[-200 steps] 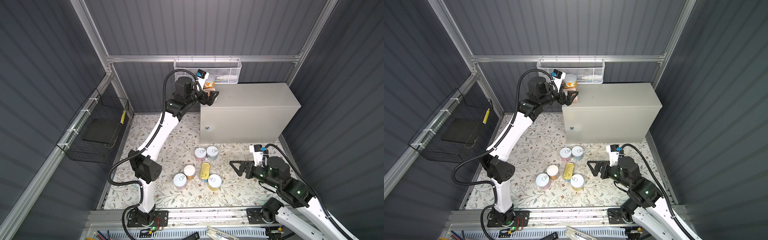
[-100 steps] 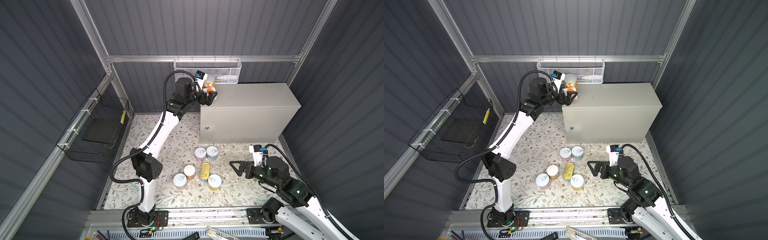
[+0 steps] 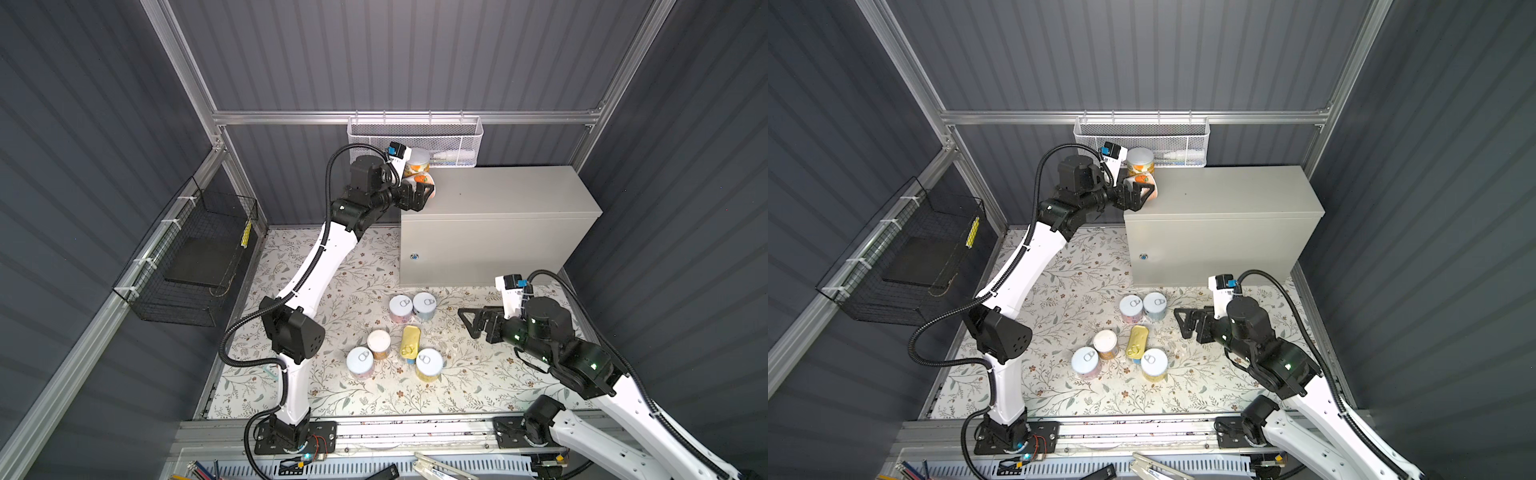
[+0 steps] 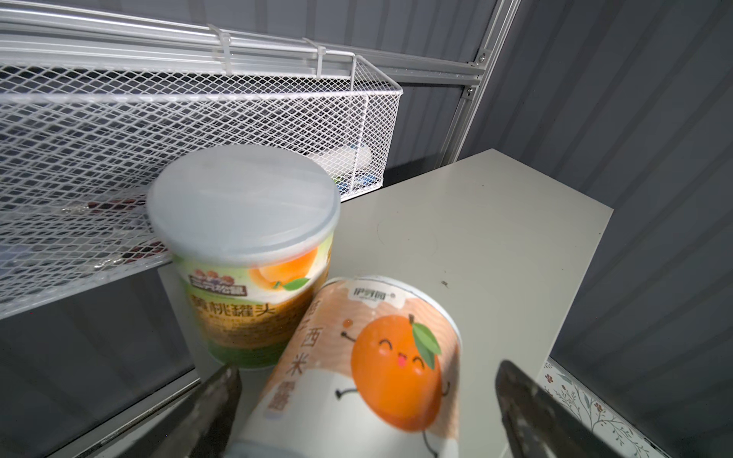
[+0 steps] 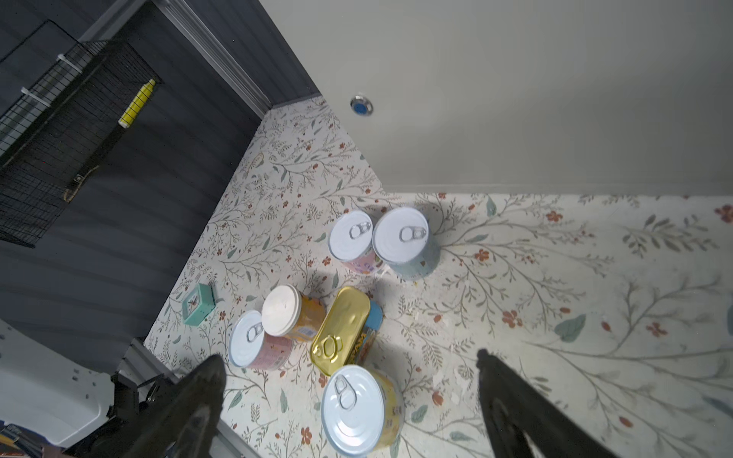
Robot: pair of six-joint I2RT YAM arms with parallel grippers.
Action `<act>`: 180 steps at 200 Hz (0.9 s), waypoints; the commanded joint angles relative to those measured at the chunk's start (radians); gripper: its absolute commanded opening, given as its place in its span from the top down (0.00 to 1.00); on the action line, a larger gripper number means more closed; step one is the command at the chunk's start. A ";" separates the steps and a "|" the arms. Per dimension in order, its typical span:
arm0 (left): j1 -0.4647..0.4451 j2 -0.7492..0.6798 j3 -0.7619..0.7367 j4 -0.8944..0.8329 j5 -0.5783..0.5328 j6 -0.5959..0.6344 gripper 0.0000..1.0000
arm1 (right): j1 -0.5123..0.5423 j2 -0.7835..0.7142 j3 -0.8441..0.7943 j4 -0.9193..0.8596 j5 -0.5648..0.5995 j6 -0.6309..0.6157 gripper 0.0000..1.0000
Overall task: Place and organize the canned foods onto the counter
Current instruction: 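Close the right gripper on the orange can while the left gripper holds it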
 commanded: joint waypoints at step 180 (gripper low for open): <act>0.095 -0.046 -0.011 0.009 0.236 -0.186 0.00 | -0.057 0.499 0.305 0.693 -0.146 -0.485 0.01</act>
